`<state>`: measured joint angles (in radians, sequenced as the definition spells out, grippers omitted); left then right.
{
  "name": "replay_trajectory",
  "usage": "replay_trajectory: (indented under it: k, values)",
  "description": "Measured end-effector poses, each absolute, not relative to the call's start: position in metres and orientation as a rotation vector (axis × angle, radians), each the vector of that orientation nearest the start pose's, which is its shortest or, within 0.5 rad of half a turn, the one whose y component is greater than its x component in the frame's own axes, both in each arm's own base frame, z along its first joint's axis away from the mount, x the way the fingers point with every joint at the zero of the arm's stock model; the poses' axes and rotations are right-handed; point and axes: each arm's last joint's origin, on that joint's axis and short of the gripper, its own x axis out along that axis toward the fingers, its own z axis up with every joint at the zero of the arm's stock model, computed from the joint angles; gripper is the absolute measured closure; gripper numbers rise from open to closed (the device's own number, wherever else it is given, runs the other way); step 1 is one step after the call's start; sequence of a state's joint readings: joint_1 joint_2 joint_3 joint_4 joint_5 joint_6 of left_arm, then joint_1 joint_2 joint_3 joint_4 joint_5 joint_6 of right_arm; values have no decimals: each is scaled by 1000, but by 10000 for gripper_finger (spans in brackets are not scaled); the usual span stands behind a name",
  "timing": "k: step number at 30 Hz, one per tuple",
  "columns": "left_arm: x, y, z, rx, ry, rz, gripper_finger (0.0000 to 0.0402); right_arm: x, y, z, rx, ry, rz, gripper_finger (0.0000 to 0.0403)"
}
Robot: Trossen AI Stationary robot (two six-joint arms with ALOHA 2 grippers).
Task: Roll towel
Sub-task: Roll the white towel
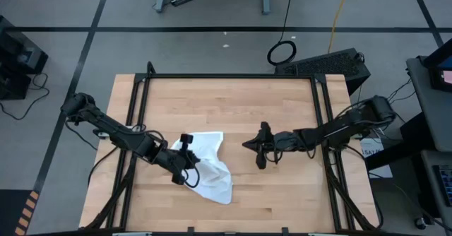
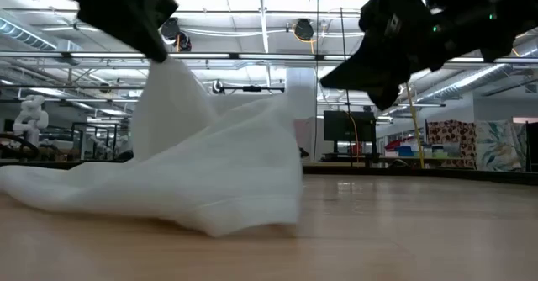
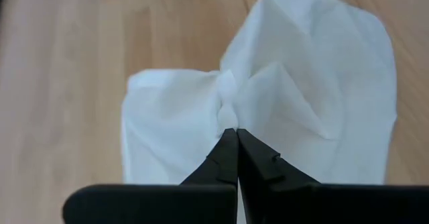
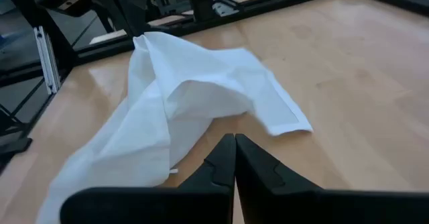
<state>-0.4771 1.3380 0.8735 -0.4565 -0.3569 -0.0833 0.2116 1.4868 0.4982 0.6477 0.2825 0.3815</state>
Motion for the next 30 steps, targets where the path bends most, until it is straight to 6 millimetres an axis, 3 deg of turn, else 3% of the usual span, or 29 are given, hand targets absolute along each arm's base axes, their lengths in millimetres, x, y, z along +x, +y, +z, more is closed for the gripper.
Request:
replay_trajectory:
  k: [7,12,18,25,30]
  values:
    - [223,-114,199,216,895,-60,401,296,55,138,269,370,-142,345]
    - [220,-113,190,203,908,-49,401,325,57,134,177,373,-148,291]
    - [218,-112,187,204,910,-48,401,360,45,128,42,426,-191,251]
    - [219,-113,187,200,903,-49,395,390,33,121,-74,490,-179,240]
    - [219,-113,188,193,893,-50,389,397,29,119,-103,560,-186,279]
